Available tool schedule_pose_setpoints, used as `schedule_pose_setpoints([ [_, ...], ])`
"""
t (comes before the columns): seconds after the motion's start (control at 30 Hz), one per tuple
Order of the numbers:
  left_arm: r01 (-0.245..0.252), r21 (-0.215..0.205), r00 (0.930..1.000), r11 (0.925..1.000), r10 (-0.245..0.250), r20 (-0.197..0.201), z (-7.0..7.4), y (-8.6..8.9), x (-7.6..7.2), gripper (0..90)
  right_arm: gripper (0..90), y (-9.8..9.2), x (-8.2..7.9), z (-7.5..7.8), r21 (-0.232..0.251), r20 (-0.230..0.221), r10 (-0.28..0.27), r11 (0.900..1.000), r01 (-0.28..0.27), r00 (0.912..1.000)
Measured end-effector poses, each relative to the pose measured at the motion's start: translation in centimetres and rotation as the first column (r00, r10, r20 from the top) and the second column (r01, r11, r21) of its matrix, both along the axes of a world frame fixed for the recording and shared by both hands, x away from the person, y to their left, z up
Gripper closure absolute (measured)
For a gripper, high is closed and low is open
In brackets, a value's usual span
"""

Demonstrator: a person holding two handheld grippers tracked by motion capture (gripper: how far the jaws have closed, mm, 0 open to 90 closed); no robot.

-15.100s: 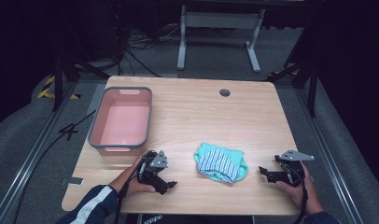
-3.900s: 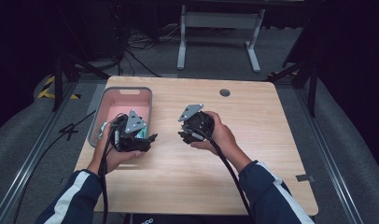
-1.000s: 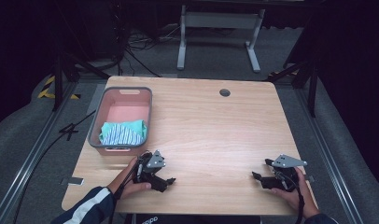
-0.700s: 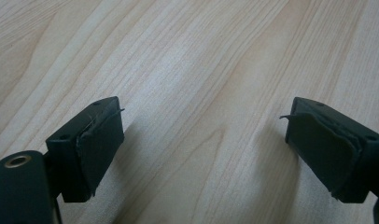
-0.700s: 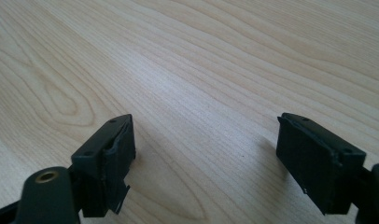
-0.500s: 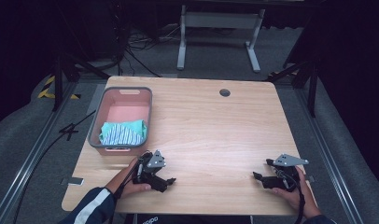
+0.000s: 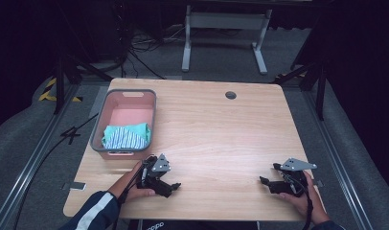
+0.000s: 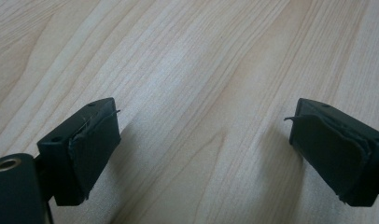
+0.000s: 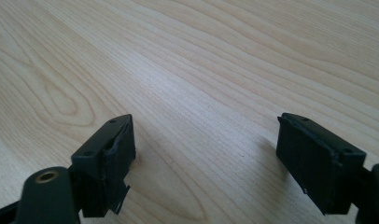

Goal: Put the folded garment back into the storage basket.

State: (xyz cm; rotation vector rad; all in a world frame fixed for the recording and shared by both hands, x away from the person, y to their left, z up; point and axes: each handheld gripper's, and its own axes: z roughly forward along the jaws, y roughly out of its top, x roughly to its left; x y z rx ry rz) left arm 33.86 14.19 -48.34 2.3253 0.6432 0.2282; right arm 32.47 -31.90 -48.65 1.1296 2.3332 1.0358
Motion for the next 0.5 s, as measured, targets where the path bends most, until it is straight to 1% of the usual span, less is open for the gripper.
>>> schedule_pose_setpoints([
  [0.5, 0.007, 0.003, 1.0, 1.0, -0.007, -0.001, 0.01, -0.01, 0.09, 7.7, 19.8, -0.02, 0.03, 0.0, 0.001, 0.0, 0.003, 1.0, -0.003, 1.0],
])
